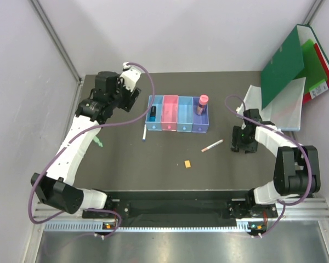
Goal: Sort the stationery into containers
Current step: Pick up the pen from the center of the board.
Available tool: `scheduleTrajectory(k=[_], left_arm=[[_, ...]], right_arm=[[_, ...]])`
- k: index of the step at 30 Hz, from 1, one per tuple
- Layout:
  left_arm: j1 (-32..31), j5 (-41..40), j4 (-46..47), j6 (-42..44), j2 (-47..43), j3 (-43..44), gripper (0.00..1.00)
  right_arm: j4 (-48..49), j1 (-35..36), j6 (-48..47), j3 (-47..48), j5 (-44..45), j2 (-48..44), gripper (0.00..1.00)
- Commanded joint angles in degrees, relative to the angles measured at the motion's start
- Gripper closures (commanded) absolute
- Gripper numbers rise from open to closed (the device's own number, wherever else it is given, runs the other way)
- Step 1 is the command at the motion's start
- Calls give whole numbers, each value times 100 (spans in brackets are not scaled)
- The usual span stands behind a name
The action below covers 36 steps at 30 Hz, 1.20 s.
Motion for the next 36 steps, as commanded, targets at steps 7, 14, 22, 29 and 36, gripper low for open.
scheduleTrajectory(k=[7,14,22,29,36], left_arm=[[-4,-58,376,242,-68,-52,27],[-4,4,516,189,-94,-306,27],[5,-48,578,215,-77,-316,27],[-4,-75,666,154,-103,-421,27],[-4,-110,719,198,-200,-500,27]], right_arm=[[91,-66,114,114,48,303,37],[161,48,43,386,241,549,43],[249,312,-9,439,285,619,48],[310,558,-9,457,303,689,71],[302,646,-9,475,373,672,100]])
